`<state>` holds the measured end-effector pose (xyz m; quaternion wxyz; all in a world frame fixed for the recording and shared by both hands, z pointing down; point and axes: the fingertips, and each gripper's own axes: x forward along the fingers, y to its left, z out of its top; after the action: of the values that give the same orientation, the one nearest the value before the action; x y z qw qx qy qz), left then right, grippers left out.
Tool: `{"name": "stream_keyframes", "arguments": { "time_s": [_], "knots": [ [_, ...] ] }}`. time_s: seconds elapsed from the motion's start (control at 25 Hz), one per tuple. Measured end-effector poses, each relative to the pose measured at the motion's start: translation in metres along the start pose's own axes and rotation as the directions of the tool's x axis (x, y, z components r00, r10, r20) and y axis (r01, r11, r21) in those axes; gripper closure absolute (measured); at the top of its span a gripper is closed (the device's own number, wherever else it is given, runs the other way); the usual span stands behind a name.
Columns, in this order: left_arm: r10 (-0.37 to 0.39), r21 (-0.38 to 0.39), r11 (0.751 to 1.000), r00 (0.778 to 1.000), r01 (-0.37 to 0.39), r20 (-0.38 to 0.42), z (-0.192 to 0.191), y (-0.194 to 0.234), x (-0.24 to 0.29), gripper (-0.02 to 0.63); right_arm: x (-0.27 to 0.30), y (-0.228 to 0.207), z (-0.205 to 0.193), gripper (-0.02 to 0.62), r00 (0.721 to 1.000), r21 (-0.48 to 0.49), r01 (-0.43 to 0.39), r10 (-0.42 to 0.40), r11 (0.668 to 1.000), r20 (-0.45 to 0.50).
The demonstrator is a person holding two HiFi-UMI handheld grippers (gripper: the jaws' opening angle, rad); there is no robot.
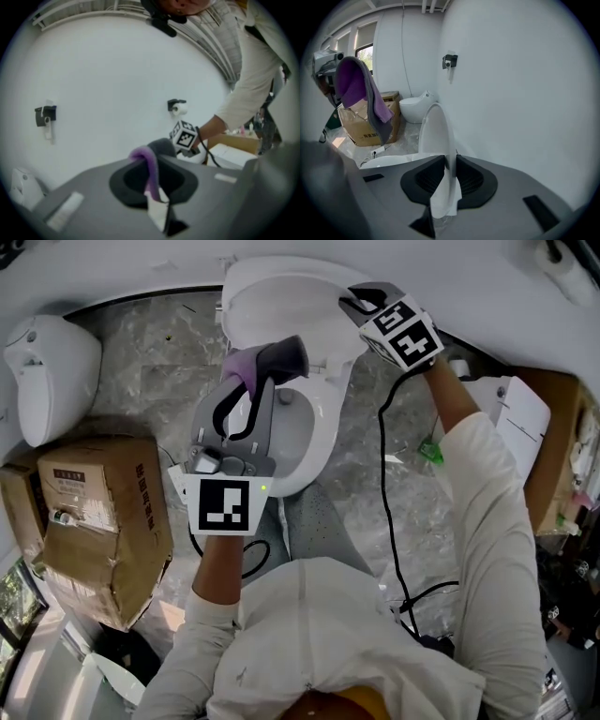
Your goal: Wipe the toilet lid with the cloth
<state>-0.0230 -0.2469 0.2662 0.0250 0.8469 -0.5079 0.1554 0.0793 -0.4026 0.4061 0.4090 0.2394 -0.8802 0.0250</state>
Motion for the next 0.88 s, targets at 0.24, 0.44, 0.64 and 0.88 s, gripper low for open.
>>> {"name": "stream_keyframes", "arguments": {
  "time_s": [0.24,0.44,0.64,0.88],
  "knots": [
    [-0.004,-0.027,1.000,1.000,0.004,0.017,-0.006,0.000,-0.013,0.581,-0.010,0.018,0.002,0.514,1.000,-0.030,0.015,-0.014,0.999,0.013],
    [-0.029,-0.045,0.998,0.998,0.032,0.059,-0.004,-0.010,-0.035,0.581,-0.030,0.054,0.002,0.522,1.000,-0.072,0.027,-0.026,0.997,0.015],
    [-0.074,-0.044,0.996,0.994,0.077,0.083,-0.007,-0.022,-0.077,0.581,-0.055,0.106,-0.004,0.528,0.999,-0.108,0.042,-0.043,0.993,-0.010],
    [-0.118,-0.004,0.993,0.989,0.119,0.088,-0.024,-0.035,-0.141,0.581,-0.083,0.184,-0.026,0.532,0.995,-0.152,0.074,-0.083,0.986,-0.054]
  ]
}}
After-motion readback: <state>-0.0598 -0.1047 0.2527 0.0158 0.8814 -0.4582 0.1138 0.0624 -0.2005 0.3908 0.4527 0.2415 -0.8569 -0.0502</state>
